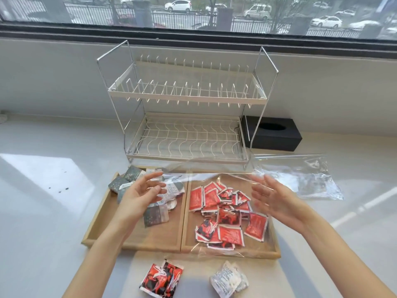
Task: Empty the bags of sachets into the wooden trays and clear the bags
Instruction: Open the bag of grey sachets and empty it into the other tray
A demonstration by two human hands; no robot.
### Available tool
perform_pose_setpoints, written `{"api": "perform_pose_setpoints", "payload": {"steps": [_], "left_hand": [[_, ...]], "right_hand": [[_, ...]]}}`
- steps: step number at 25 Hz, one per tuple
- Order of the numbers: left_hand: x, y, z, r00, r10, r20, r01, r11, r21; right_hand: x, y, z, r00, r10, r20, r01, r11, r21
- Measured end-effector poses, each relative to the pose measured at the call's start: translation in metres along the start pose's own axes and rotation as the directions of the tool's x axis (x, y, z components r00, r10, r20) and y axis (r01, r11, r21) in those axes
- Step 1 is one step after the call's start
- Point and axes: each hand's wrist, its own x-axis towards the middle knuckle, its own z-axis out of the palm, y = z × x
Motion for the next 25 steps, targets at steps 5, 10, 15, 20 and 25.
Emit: {"api": "perform_pose_setpoints", "payload": {"steps": [5, 10, 15, 20, 25], "left_hand": [[0.002, 0.013, -0.001, 0.99, 0.115, -0.087, -0.113, 0.993, 0.032], [0.001, 0.023, 0.001, 0.973, 0.188, -0.131, -0.19, 0.982, -0.001], [-0.001, 0.03, -0.003, 0.971, 0.222, -0.09, -0.22, 0.975, 0.028], [-0.007, 0.035, -0.002, 0.963, 0.255, -0.086, -0.255, 0.967, 0.012], [-0.009, 0.041, -0.005, 0.953, 0.274, -0.131, -0.272, 0.962, 0.032]], "right_hand": [[-0.001, -0.003, -0.002, 0.982, -0.129, -0.134, 0.144, 0.984, 0.102], [-0.005, -0.019, 0.005, 0.867, -0.382, -0.319, 0.412, 0.911, 0.03], [-0.014, -0.021, 0.012, 0.955, -0.279, -0.101, 0.281, 0.96, 0.002], [-0.014, -0.02, 0.013, 0.904, -0.362, -0.229, 0.35, 0.932, -0.091], [-0.018, -0.03, 0.022, 0.783, -0.535, -0.316, 0.465, 0.842, -0.274]]}}
